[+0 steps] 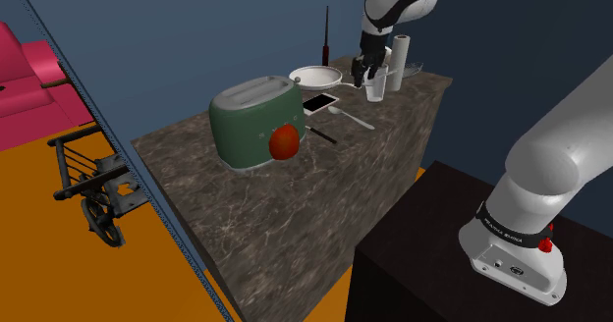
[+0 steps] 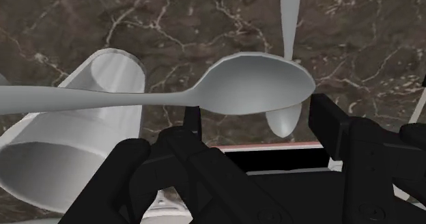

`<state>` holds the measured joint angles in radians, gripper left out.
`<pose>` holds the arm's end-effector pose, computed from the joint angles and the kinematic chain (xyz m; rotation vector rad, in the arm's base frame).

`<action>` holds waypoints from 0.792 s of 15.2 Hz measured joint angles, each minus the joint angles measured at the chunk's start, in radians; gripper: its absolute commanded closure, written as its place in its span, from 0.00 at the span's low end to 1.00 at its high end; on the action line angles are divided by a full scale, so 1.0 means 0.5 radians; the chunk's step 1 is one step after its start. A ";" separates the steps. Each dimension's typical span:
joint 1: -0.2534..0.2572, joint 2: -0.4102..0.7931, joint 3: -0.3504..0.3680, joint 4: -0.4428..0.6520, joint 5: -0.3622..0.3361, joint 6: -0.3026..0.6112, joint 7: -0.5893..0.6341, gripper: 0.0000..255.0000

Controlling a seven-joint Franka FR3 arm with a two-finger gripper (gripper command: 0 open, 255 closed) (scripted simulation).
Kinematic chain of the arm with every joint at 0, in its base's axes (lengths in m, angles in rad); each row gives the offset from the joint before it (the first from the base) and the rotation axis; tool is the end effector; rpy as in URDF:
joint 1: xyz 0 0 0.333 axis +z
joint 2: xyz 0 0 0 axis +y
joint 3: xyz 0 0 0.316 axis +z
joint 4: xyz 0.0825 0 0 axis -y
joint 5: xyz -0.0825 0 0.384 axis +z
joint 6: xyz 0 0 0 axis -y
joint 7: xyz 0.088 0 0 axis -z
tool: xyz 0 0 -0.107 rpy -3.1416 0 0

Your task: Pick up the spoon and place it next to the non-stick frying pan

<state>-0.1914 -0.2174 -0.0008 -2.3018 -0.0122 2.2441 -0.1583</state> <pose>0.4822 -0.0942 0.4509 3.0943 -0.0419 0.2411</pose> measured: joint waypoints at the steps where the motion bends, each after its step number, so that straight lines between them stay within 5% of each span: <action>1: -0.022 0.020 -0.036 0.039 0.002 -0.019 -0.058 1.00; 12: -0.219 0.388 -0.330 0.426 0.100 -0.044 -0.604 1.00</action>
<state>-0.3009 -0.0231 -0.1657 -2.0890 0.0377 2.2221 -0.4603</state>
